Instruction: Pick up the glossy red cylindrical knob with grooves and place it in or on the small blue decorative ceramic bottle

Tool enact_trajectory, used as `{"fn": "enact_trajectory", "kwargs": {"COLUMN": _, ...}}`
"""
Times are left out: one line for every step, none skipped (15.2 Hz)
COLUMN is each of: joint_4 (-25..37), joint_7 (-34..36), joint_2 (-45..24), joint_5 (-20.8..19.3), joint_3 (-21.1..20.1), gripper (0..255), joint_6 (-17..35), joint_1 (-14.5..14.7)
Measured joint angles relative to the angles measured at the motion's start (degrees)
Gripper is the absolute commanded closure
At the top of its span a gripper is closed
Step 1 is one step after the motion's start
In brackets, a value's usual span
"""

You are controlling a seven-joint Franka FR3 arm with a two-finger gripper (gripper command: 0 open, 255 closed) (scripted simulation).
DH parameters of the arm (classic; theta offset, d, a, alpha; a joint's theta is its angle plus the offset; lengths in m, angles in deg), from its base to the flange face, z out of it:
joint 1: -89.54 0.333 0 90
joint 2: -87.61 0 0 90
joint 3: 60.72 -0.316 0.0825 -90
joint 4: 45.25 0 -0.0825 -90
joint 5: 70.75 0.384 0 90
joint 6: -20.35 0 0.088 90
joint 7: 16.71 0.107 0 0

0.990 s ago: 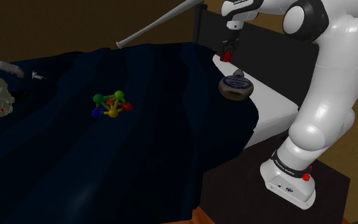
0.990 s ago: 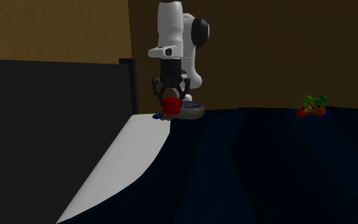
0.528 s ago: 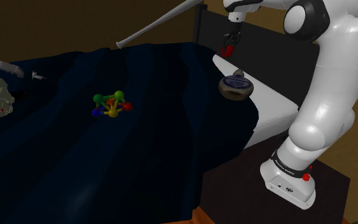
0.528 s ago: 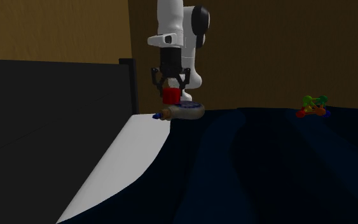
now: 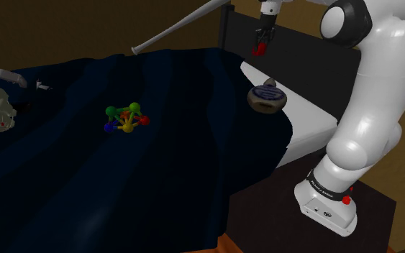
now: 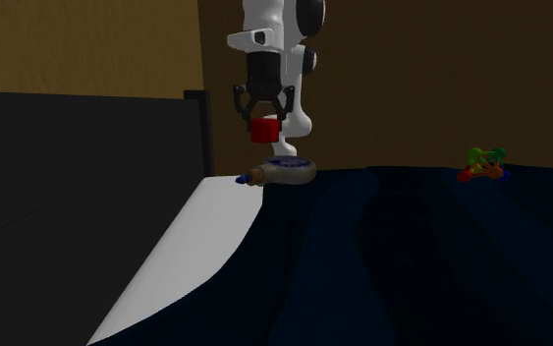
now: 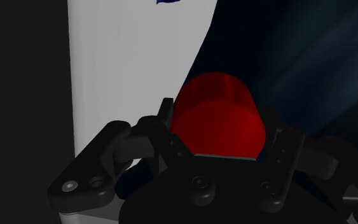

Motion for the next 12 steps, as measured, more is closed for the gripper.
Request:
{"fn": "enact_trajectory", "kwargs": {"joint_4": 0.66, "joint_7": 0.04, "joint_2": -0.02, "joint_5": 0.0, "joint_3": 0.01, "gripper": 255, "joint_6": -0.64, "joint_1": -0.03}}
{"fn": "enact_trajectory", "kwargs": {"joint_4": 1.59, "joint_7": 0.06, "joint_2": -0.13, "joint_5": 0.02, "joint_3": 0.02, "gripper": 255, "joint_6": -1.46, "joint_1": -0.09}}
{"fn": "enact_trajectory", "kwargs": {"joint_4": 2.96, "joint_7": -0.06, "joint_2": -0.49, "joint_5": 0.15, "joint_3": 0.06, "gripper": 255, "joint_6": -2.47, "joint_1": -0.3}}
{"fn": "enact_trajectory", "kwargs": {"joint_4": 4.19, "joint_7": -0.11, "joint_2": -0.76, "joint_5": 0.24, "joint_3": 0.09, "gripper": 255, "joint_6": -3.45, "joint_1": -0.46}}
{"fn": "enact_trajectory", "kwargs": {"joint_4": 5.5, "joint_7": -0.13, "joint_2": -1.14, "joint_5": 0.36, "joint_3": 0.09, "gripper": 255, "joint_6": -4.39, "joint_1": -0.62}}
{"fn": "enact_trajectory", "kwargs": {"joint_4": 6.41, "joint_7": -0.09, "joint_2": -1.25, "joint_5": 0.4, "joint_3": 0.09, "gripper": 255, "joint_6": -5.2, "joint_1": -0.67}}
{"fn": "enact_trajectory", "kwargs": {"joint_4": 7.6, "joint_7": -0.07, "joint_2": -1.58, "joint_5": 0.5, "joint_3": 0.09, "gripper": 255, "joint_6": -6.06, "joint_1": -0.79}}
{"fn": "enact_trajectory", "kwargs": {"joint_4": 6.05, "joint_7": 0.11, "joint_2": -0.11, "joint_5": 0.03, "joint_3": 0.14, "gripper": 255, "joint_6": -5.96, "joint_1": -0.39}}
{"fn": "enact_trajectory", "kwargs": {"joint_4": 3.19, "joint_7": 0.39, "joint_2": 2.0, "joint_5": -0.64, "joint_3": 0.19, "gripper": 255, "joint_6": -5.08, "joint_1": 0.2}}
{"fn": "enact_trajectory", "kwargs": {"joint_4": -0.49, "joint_7": 1.01, "joint_2": 4.71, "joint_5": -1.56, "joint_3": 0.15, "gripper": 255, "joint_6": -3.99, "joint_1": 1.06}}
{"fn": "enact_trajectory", "kwargs": {"joint_4": -3.88, "joint_7": 1.59, "joint_2": 7.21, "joint_5": -2.41, "joint_3": 0.07, "gripper": 255, "joint_6": -2.95, "joint_1": 1.76}}
{"fn": "enact_trajectory", "kwargs": {"joint_4": -7.28, "joint_7": 2.21, "joint_2": 9.94, "joint_5": -3.33, "joint_3": -0.05, "gripper": 255, "joint_6": -2.11, "joint_1": 2.4}}
